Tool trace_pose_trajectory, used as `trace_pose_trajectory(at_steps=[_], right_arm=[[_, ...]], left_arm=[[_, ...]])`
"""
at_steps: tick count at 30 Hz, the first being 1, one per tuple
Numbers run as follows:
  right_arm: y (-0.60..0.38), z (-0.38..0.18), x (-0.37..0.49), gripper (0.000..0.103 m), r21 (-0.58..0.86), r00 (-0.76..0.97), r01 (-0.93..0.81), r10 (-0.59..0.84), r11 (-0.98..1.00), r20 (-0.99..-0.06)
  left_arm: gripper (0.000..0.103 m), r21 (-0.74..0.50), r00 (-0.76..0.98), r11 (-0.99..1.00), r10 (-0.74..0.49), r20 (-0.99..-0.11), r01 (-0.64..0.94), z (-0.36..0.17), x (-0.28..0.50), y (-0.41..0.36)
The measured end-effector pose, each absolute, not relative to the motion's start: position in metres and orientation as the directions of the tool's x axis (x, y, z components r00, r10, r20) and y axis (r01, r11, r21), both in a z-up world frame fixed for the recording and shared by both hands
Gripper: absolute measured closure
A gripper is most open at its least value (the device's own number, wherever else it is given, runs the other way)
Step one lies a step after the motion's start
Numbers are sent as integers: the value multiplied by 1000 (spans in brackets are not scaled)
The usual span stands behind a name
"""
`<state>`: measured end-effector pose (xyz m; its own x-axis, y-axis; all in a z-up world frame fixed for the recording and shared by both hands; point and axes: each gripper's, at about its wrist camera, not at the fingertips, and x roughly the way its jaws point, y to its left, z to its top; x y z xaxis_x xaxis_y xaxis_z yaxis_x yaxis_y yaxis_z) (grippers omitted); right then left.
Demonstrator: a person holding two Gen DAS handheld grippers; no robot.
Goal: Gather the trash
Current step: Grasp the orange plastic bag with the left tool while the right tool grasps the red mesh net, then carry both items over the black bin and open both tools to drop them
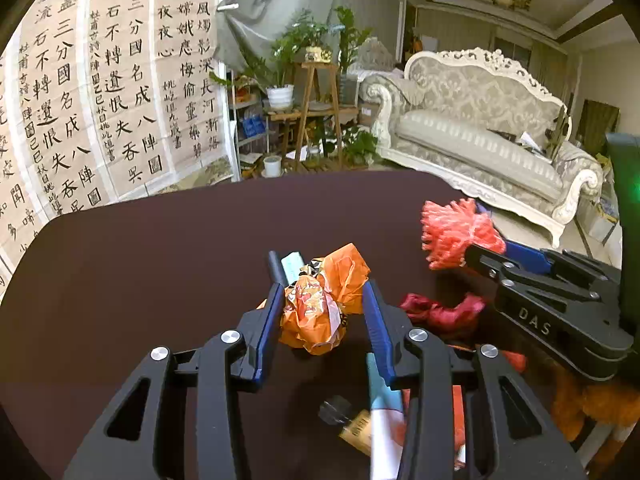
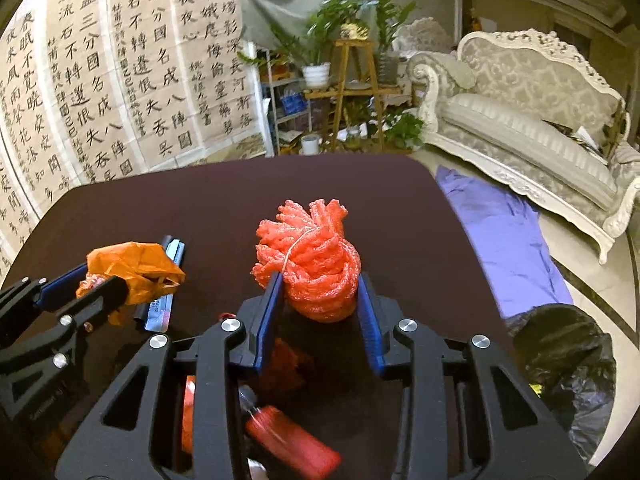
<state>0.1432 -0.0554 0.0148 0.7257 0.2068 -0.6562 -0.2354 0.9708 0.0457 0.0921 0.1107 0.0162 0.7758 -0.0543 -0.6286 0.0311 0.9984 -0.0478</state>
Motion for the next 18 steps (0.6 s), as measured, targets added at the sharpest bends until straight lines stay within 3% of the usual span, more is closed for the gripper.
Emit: trace_pose_trajectory(at_steps=[18], right_arm=[[-193, 29, 47, 68, -27, 810, 92, -90, 995, -579]], left_arm=[[63, -89, 813, 978, -205, -545, 187, 43, 52, 13]])
